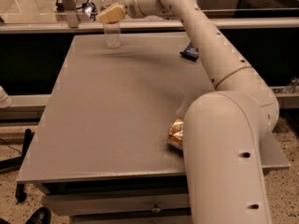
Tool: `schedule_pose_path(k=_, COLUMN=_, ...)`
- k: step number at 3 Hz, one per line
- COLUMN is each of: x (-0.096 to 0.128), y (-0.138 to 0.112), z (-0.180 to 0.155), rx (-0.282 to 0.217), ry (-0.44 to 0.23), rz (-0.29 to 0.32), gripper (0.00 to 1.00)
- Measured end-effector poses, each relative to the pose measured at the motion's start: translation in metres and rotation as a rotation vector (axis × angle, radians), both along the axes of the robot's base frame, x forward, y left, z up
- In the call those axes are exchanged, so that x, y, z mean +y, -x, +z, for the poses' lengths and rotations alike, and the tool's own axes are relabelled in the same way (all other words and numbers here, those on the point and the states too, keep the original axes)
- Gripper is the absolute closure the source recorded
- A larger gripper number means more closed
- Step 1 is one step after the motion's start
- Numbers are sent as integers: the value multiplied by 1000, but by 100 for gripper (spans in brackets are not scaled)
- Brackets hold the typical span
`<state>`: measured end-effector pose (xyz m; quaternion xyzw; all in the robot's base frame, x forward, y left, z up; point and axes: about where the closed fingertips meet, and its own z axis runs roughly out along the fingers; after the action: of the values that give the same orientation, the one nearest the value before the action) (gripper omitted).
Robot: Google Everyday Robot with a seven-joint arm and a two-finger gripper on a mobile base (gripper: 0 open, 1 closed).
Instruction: Move water bottle near orange can
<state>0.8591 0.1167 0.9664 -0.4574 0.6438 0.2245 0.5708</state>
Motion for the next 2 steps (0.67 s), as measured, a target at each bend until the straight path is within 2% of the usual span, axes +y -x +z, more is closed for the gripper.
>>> schedule_pose_path(k=2, x=1, y=-1, z=-7, rx=20, ry=18, rz=14, gripper=64)
